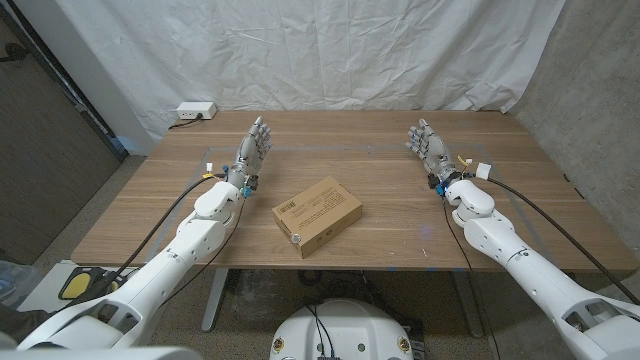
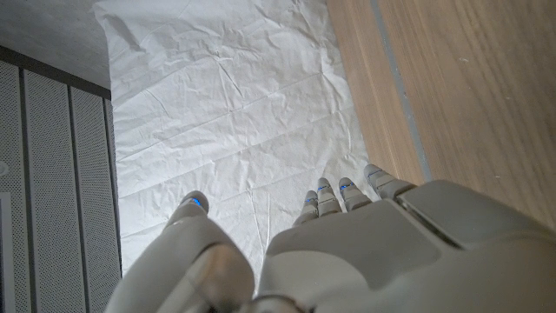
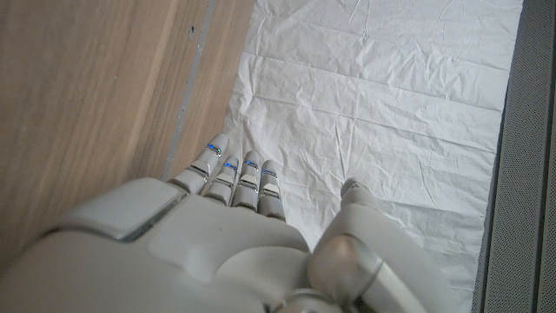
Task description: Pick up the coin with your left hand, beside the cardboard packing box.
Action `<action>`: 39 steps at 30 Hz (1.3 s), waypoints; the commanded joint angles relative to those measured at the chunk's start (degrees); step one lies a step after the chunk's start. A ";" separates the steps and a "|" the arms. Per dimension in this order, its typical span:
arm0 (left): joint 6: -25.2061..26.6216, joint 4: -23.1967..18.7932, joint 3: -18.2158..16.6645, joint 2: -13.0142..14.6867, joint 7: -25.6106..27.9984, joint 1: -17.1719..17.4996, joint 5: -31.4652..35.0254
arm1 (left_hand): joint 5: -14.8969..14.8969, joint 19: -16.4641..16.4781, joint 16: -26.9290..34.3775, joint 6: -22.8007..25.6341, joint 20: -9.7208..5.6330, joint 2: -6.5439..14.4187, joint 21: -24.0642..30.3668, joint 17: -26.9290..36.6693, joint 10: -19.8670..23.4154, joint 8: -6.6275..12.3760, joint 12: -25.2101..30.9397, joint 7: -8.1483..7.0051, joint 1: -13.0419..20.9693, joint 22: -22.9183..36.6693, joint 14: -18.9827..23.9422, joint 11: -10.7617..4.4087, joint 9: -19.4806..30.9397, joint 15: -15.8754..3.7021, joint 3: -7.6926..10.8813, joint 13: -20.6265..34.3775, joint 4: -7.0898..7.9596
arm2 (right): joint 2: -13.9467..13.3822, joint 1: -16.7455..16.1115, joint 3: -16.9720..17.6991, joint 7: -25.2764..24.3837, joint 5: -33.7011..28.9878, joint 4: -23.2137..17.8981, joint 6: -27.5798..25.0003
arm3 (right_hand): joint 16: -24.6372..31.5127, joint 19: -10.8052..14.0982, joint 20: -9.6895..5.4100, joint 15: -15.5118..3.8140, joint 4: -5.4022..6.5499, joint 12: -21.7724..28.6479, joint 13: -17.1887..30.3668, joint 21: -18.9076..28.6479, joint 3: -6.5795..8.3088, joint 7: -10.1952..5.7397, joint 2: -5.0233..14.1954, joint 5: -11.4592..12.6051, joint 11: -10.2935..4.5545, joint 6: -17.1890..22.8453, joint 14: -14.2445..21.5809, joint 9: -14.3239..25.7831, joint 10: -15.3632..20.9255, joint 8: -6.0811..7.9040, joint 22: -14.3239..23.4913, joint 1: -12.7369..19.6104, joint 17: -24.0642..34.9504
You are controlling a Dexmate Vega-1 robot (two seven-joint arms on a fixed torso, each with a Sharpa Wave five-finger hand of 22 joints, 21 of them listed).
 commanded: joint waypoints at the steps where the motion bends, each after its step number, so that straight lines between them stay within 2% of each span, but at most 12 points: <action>1: -0.41 -1.65 -0.63 0.45 0.37 1.44 -0.70 | 0.40 -0.36 0.42 -0.22 -5.44 0.17 0.40 0.22 -0.12 0.31 0.31 0.09 0.69 0.14 -0.29 -0.40 0.09 -0.84 0.29 0.30 -0.04 | -0.04 -0.46 -0.08 0.06 0.28 -0.91 -0.25 | 0.31 0.72 -2.56 0.07 -0.11 0.15 0.27 0.22 0.33 -0.17 -0.01 0.38 -0.14 0.50 0.61 0.28 0.57 0.27 0.24 0.55 0.14; 4: -0.22 -0.68 -0.22 1.26 -2.32 0.66 -0.90 | 0.55 -0.30 0.56 0.05 -5.34 0.30 0.41 0.21 0.18 0.39 0.42 -0.02 0.80 0.13 0.13 -0.38 0.09 -0.78 0.21 0.29 -0.12 | -0.20 -0.59 -0.09 -0.23 0.17 -1.39 -0.52 | 0.29 0.78 -2.58 0.03 -0.14 0.16 0.27 0.16 0.34 -0.16 0.03 0.40 -0.08 0.56 0.68 0.28 0.70 0.27 0.24 0.59 0.13; 9: -0.21 -1.31 -0.40 1.12 -0.97 1.08 -0.63 | 0.95 0.52 0.83 1.05 -4.94 0.60 0.66 0.20 1.37 0.69 0.81 0.23 1.11 0.12 1.20 -0.17 0.07 -0.67 0.00 0.27 -0.33 | -0.49 -0.76 -0.10 -0.68 -0.05 -2.07 -0.93 | 0.29 0.81 -2.55 0.18 -0.19 0.12 0.28 0.04 0.35 -0.17 0.09 0.43 -0.07 0.65 0.84 0.28 0.75 0.27 0.25 0.64 0.13; 12: -0.53 -1.52 -0.62 1.36 -2.05 1.25 -1.23 | 1.03 0.71 0.80 1.33 -4.87 0.66 0.72 0.20 1.65 0.76 0.89 0.26 1.19 0.12 1.26 -0.12 0.07 -0.65 -0.05 0.27 -0.38 | -0.57 -1.06 0.01 -0.81 -0.03 -2.46 -0.75 | 0.28 0.88 -2.56 0.13 -0.21 0.11 0.28 0.00 0.35 -0.19 0.12 0.44 -0.06 0.64 0.91 0.28 0.79 0.24 0.25 0.66 0.12; 21: -0.35 -6.08 -1.76 3.37 -0.30 4.19 -1.03 | 1.31 0.94 0.86 1.86 -4.66 0.90 0.73 0.20 1.96 0.86 0.92 0.26 1.50 0.12 1.78 -0.27 0.06 -0.59 -0.15 0.26 -0.55 | -0.99 -2.34 0.23 -1.51 0.14 -4.04 -1.06 | 0.22 1.06 -2.45 0.17 -0.29 0.06 0.29 -0.18 0.38 -0.18 0.25 0.48 -0.08 0.77 1.09 0.28 0.95 0.23 0.27 0.77 0.12; 25: -0.45 -6.79 -2.50 3.54 0.10 5.34 -1.92 | 1.40 0.94 0.85 1.86 -4.46 1.03 0.71 0.20 2.04 0.82 0.92 0.22 1.63 0.13 1.86 -0.15 0.06 -0.52 -0.15 0.26 -0.61 | -1.01 -2.75 0.22 -1.79 0.15 -4.57 -1.13 | 0.19 1.14 -2.40 0.17 -0.33 0.01 0.30 -0.27 0.40 -0.14 0.32 0.49 -0.07 0.91 1.17 0.28 0.96 0.25 0.27 0.81 0.12; 27: -0.94 -6.23 -2.93 3.35 -2.09 5.69 -3.84 | 1.44 1.01 0.85 1.93 -4.41 1.12 0.72 0.20 2.09 0.83 0.92 0.23 1.71 0.13 1.93 -0.16 0.06 -0.53 -0.14 0.26 -0.64 | -0.85 -2.90 0.25 -1.80 0.27 -4.63 -0.93 | 0.18 1.15 -2.38 0.15 -0.35 -0.02 0.30 -0.32 0.40 -0.21 0.34 0.50 -0.05 0.96 1.21 0.29 0.94 0.25 0.27 0.83 0.12; 39: -2.58 -10.07 -3.97 5.68 -1.74 8.85 -2.65 | 1.69 1.33 0.80 2.15 -4.40 1.68 0.77 0.20 2.39 0.81 0.93 0.37 2.24 0.13 2.17 0.14 0.07 -0.33 -0.02 0.26 -0.84 | -1.13 -4.23 0.52 -3.02 -0.19 -6.86 -0.38 | 0.12 1.31 -2.29 0.30 -0.46 -0.15 0.32 -0.54 0.41 -0.32 0.44 0.52 0.01 1.02 1.38 0.29 0.89 0.20 0.28 0.96 0.12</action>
